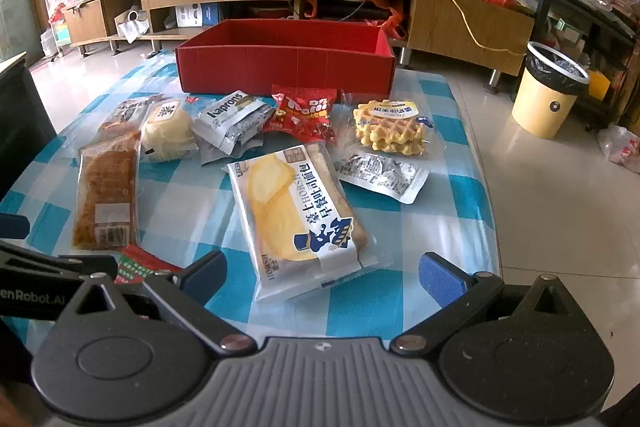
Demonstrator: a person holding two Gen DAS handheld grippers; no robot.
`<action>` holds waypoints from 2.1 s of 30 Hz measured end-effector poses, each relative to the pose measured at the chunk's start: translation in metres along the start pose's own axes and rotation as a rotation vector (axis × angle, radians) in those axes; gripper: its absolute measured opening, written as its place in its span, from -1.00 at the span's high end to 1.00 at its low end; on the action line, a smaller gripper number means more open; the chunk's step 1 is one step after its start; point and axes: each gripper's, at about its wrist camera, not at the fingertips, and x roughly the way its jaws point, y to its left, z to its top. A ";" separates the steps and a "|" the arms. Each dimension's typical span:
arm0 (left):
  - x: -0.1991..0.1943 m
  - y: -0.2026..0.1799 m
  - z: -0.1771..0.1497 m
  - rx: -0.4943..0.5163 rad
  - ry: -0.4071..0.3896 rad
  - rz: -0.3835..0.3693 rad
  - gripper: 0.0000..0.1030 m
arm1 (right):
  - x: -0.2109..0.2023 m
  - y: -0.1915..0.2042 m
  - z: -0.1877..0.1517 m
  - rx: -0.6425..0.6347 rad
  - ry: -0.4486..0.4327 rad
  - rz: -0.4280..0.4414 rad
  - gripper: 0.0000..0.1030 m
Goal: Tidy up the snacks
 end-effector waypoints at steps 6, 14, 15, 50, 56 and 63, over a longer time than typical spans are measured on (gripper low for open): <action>0.001 0.000 0.000 0.002 0.004 0.002 -0.99 | 0.001 0.000 0.000 -0.002 0.008 0.000 -0.93; 0.002 0.000 -0.002 0.005 0.010 0.003 -0.98 | 0.003 0.000 -0.001 -0.004 0.021 0.002 -0.93; 0.003 -0.001 -0.002 0.006 0.012 0.003 -0.97 | 0.003 0.001 -0.001 -0.006 0.023 0.001 -0.93; 0.056 0.004 -0.022 -0.002 0.243 -0.043 -1.00 | 0.105 0.014 0.045 -0.276 0.204 0.145 -0.94; 0.056 0.002 -0.027 0.003 0.235 -0.042 -1.00 | 0.115 0.001 0.046 -0.175 0.270 0.192 -0.96; 0.051 0.000 -0.027 0.004 0.239 -0.046 -1.00 | 0.114 0.003 0.039 -0.197 0.247 0.191 -0.93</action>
